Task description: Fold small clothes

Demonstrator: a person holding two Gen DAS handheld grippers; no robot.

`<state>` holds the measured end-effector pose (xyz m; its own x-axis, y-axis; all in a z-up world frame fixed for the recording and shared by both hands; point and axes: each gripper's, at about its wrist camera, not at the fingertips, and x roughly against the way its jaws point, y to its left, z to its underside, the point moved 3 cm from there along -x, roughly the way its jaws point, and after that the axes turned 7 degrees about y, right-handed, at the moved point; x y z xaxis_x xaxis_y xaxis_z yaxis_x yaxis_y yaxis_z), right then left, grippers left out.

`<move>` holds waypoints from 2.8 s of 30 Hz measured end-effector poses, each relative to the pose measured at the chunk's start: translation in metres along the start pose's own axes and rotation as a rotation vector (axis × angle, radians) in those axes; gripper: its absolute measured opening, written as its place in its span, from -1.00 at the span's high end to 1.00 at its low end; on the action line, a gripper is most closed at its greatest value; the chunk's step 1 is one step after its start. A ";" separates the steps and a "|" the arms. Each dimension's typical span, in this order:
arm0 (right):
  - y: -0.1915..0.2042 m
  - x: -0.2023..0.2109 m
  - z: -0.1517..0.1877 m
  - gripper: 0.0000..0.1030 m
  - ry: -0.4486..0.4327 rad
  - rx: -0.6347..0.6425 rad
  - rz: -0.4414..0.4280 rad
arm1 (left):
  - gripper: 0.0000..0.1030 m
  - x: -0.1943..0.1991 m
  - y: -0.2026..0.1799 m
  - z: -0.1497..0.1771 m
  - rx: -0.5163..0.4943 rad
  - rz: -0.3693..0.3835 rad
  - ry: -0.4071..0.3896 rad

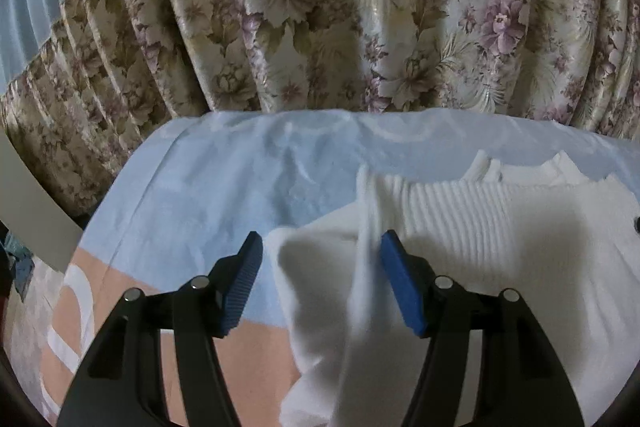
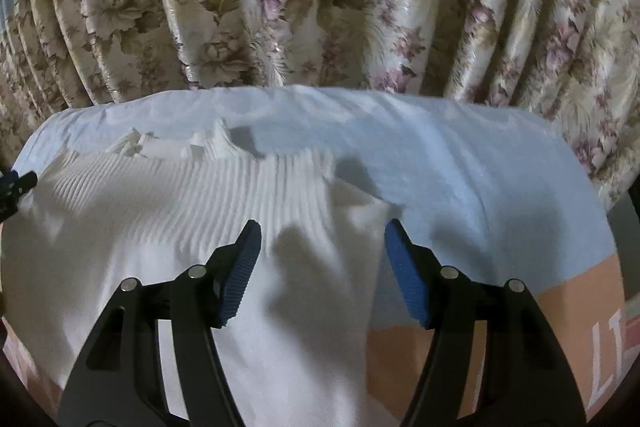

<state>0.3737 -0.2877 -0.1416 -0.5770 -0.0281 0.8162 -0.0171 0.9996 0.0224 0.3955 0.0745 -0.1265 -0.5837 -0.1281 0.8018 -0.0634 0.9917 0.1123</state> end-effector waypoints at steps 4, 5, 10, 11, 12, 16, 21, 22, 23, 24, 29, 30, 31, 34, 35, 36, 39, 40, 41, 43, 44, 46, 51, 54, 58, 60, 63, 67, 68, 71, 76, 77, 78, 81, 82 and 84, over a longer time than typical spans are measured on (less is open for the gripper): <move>-0.020 0.006 0.016 -0.31 0.002 -0.032 -0.009 | -0.21 0.017 0.004 0.013 -0.012 0.001 -0.036; -0.024 0.010 0.021 -0.35 0.001 -0.044 -0.031 | -0.21 0.023 0.003 0.016 -0.022 -0.001 -0.048; -0.037 0.027 0.037 -0.50 -0.013 -0.058 -0.102 | -0.38 0.059 -0.012 0.029 -0.015 0.103 -0.094; -0.037 0.027 0.040 -0.51 -0.004 -0.062 -0.119 | -0.38 0.064 -0.019 0.033 -0.017 0.129 -0.095; -0.036 0.027 0.043 -0.51 0.003 -0.066 -0.125 | -0.38 0.067 -0.025 0.035 -0.018 0.145 -0.095; -0.030 0.027 0.049 -0.51 0.011 -0.078 -0.133 | -0.38 0.077 -0.057 0.054 -0.028 0.216 -0.079; -0.026 0.029 0.055 -0.51 0.011 -0.072 -0.127 | -0.38 0.078 -0.082 0.079 -0.025 0.255 -0.063; -0.023 0.030 0.058 -0.51 0.010 -0.060 -0.110 | -0.38 0.077 -0.086 0.082 -0.032 0.258 -0.067; -0.021 0.031 0.060 -0.51 0.009 -0.054 -0.104 | -0.38 0.076 -0.088 0.085 -0.034 0.256 -0.067; -0.019 0.032 0.061 -0.51 0.009 -0.052 -0.099 | -0.38 0.075 -0.090 0.086 -0.031 0.253 -0.065; -0.010 0.029 0.067 -0.57 0.017 -0.039 -0.089 | -0.39 0.064 -0.092 0.087 0.004 0.237 -0.043; -0.008 0.027 0.066 -0.60 0.019 -0.036 -0.088 | -0.39 0.063 -0.092 0.087 0.006 0.230 -0.042; -0.006 0.025 0.065 -0.61 0.022 -0.033 -0.082 | -0.40 0.062 -0.093 0.086 0.008 0.227 -0.041; -0.002 0.018 0.062 -0.61 0.044 -0.035 -0.075 | -0.40 0.057 -0.092 0.086 0.011 0.207 -0.038; 0.000 0.015 0.062 -0.61 0.051 -0.036 -0.081 | -0.40 0.054 -0.092 0.086 0.016 0.207 -0.031; 0.001 0.013 0.061 -0.61 0.056 -0.035 -0.082 | -0.40 0.052 -0.091 0.086 0.020 0.208 -0.025; 0.003 0.005 0.062 -0.68 0.066 -0.044 -0.086 | -0.42 0.049 -0.093 0.089 0.013 0.203 -0.024; 0.001 0.003 0.063 -0.70 0.069 -0.056 -0.093 | -0.44 0.049 -0.094 0.089 0.006 0.203 -0.026; 0.000 0.001 0.063 -0.73 0.071 -0.069 -0.102 | -0.47 0.049 -0.094 0.090 0.002 0.206 -0.027; -0.005 -0.001 0.064 -0.75 0.075 -0.099 -0.137 | -0.48 0.047 -0.093 0.090 0.003 0.209 -0.022; -0.005 -0.001 0.065 -0.75 0.073 -0.098 -0.138 | -0.49 0.047 -0.094 0.090 0.002 0.207 -0.019; -0.003 -0.001 0.065 -0.76 0.069 -0.089 -0.135 | -0.52 0.045 -0.096 0.090 -0.008 0.190 -0.010; 0.000 0.002 0.064 -0.11 0.057 -0.095 -0.215 | -0.57 0.042 -0.103 0.090 -0.034 0.150 0.002; 0.002 0.002 0.064 0.10 0.057 -0.112 -0.242 | -0.61 0.040 -0.103 0.090 -0.032 0.144 0.009; 0.004 0.007 0.064 0.40 0.047 -0.127 -0.267 | -0.61 0.040 -0.103 0.091 -0.040 0.135 0.009; 0.006 0.009 0.064 0.48 0.039 -0.123 -0.257 | -0.61 0.040 -0.102 0.091 -0.030 0.149 0.010; 0.006 0.011 0.063 0.51 0.036 -0.134 -0.256 | -0.61 0.042 -0.101 0.090 -0.021 0.164 0.005; 0.005 0.011 0.063 0.53 0.035 -0.131 -0.255 | -0.59 0.053 -0.106 0.091 -0.034 0.245 -0.004; 0.005 0.011 0.063 0.54 0.034 -0.130 -0.255 | -0.59 0.056 -0.110 0.091 -0.050 0.244 -0.003; 0.005 0.011 0.060 0.55 0.033 -0.132 -0.253 | -0.59 0.056 -0.127 0.098 -0.093 0.250 0.009; 0.008 0.021 0.052 0.56 0.023 -0.126 -0.256 | -0.61 0.054 -0.132 0.101 -0.105 0.237 0.006; 0.008 0.024 0.049 0.56 0.020 -0.126 -0.259 | -0.61 0.053 -0.131 0.100 -0.103 0.239 0.009; 0.009 0.026 0.047 0.56 0.018 -0.127 -0.262 | -0.61 0.052 -0.132 0.100 -0.105 0.235 0.012; 0.014 0.035 0.038 0.57 0.009 -0.125 -0.269 | -0.73 0.048 -0.141 0.101 -0.154 0.188 0.030; 0.018 0.042 0.034 0.57 0.001 -0.124 -0.279 | -0.76 0.047 -0.147 0.102 -0.183 0.157 0.034; 0.025 0.050 0.027 0.57 -0.009 -0.119 -0.287 | -0.77 0.047 -0.150 0.103 -0.200 0.128 0.029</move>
<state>0.3225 -0.2646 -0.1163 -0.5694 -0.3090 0.7617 -0.0854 0.9439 0.3191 0.2940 -0.0787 -0.1661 -0.5526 -0.0044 0.8334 0.1736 0.9775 0.1202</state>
